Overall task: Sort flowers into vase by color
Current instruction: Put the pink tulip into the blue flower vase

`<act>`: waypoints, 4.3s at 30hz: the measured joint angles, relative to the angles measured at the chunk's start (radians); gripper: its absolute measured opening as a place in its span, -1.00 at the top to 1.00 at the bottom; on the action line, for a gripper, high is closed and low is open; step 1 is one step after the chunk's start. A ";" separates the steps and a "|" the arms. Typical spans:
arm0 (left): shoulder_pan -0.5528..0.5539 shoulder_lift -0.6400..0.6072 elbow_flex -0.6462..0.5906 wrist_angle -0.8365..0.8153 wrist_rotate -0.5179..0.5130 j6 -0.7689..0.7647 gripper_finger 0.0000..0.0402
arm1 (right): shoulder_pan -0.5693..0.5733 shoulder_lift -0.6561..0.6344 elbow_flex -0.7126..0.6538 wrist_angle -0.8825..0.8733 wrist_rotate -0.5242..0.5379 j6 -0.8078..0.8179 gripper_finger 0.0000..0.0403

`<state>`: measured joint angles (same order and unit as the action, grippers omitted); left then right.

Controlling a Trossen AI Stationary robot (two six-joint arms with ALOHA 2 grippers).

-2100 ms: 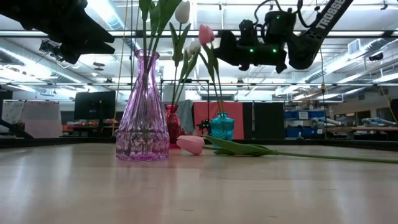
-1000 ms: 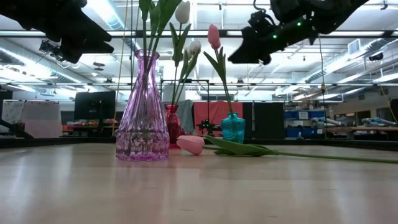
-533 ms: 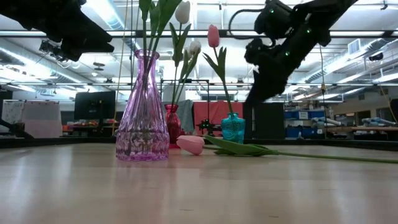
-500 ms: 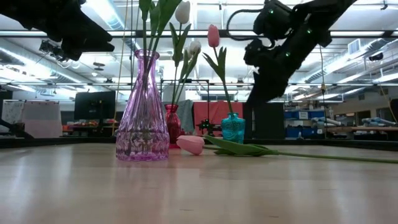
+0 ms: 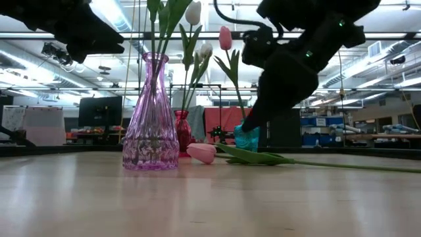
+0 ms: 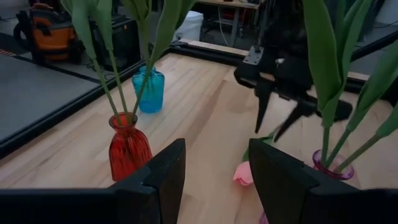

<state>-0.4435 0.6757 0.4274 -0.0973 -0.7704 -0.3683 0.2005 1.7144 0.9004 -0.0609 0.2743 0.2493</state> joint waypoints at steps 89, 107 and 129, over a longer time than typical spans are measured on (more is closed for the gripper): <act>-0.187 -0.263 -0.042 -0.194 -0.093 -0.006 0.10 | -0.288 -0.175 0.053 -0.436 0.020 0.059 0.96; -0.187 -0.263 -0.042 -0.101 -0.089 -0.033 0.09 | -0.616 -0.529 -0.296 0.544 -0.118 -0.201 0.96; -0.187 -0.263 -0.042 -0.068 -0.196 -0.029 0.10 | -0.735 -0.436 -0.289 1.129 -0.197 -0.341 0.96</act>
<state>-0.6304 0.4125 0.3855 -0.1653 -0.9667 -0.3977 -0.5343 1.2781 0.6113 1.0677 0.0772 -0.0914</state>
